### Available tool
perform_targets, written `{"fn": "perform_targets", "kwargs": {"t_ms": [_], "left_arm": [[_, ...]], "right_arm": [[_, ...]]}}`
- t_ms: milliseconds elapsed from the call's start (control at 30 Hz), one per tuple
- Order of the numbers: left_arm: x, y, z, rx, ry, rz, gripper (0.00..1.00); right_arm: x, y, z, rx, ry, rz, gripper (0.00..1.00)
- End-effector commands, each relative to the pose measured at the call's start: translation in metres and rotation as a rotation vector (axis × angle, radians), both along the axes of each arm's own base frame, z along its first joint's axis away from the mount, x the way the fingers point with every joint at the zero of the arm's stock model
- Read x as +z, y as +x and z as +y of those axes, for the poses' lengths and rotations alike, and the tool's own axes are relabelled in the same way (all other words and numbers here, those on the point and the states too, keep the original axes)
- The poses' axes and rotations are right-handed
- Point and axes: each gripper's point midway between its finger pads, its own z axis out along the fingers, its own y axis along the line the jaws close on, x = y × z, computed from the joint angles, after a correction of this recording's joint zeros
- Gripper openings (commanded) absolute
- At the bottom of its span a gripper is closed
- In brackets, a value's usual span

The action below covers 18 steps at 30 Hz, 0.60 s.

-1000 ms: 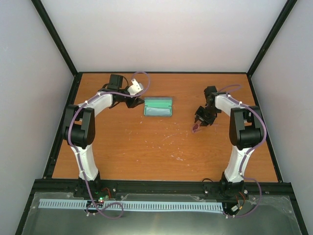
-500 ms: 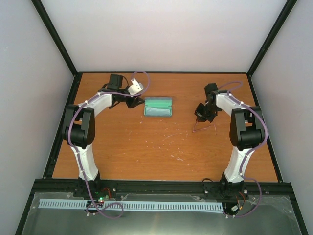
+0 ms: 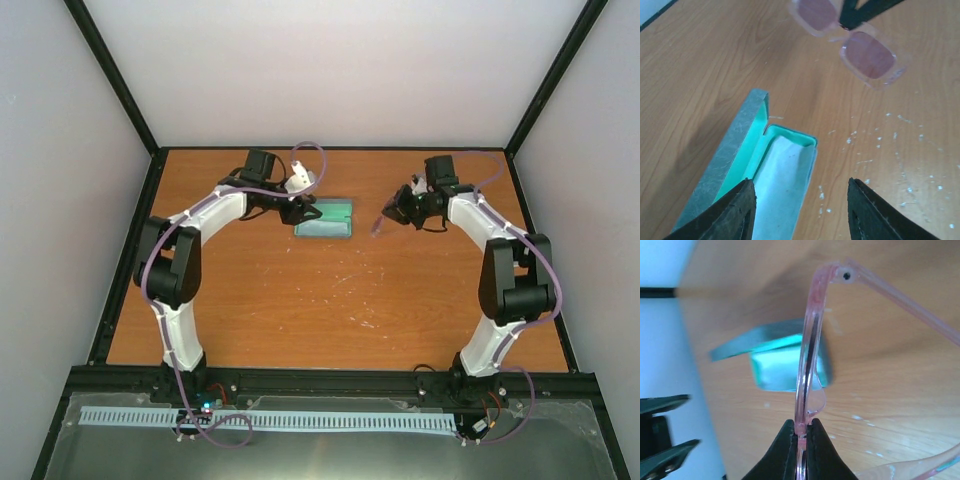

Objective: Organize the sunglasses
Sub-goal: Pick up the sunglasses from the center of the board, then fold the sunglasses.

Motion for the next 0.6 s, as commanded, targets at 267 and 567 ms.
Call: {"fn": "perform_targets", "kwargs": {"t_ms": [267,567], "left_arm": [[0.078,-0.034,0.003,0.004,-0.122,-0.068,0.17],[0.083,-0.026,-0.002,0.024,-0.181,-0.002,0.17]], "right_arm": [[0.134,0.002,0.058,0.263,0.466,-0.410,0.03],[0.201,-0.066,0.062,0.453,0.851,-0.601,0.03]]}}
